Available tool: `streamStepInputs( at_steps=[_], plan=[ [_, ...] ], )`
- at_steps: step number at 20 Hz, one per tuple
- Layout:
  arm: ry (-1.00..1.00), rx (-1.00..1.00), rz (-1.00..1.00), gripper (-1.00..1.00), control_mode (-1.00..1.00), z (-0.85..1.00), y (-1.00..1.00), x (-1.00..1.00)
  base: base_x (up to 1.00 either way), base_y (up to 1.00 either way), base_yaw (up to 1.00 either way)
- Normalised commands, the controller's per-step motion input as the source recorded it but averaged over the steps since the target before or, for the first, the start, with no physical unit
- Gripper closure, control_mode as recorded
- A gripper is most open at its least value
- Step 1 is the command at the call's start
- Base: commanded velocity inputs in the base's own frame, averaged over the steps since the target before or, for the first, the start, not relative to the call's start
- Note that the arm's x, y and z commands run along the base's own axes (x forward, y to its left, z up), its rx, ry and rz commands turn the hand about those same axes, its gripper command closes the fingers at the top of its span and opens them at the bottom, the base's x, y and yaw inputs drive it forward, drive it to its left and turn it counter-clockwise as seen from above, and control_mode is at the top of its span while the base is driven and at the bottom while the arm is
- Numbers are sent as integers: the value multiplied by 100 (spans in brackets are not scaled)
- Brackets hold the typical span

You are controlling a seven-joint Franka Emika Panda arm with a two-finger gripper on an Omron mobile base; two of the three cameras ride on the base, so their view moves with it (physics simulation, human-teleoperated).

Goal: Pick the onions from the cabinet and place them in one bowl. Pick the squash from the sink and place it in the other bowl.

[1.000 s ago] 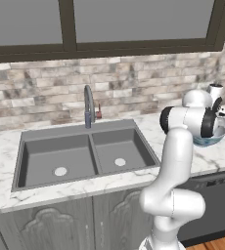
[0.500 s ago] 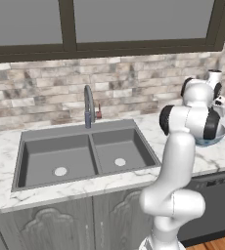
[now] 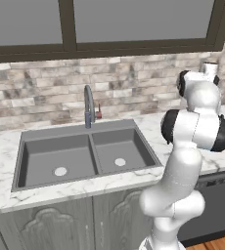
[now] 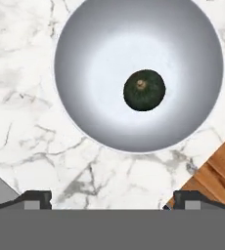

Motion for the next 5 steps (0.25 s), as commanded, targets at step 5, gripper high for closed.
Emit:
streamStepInputs(
  at_steps=[5],
  plan=[
    [6,-8,17,-100,-100,-2,92,-4,0,0,0]
  ],
)
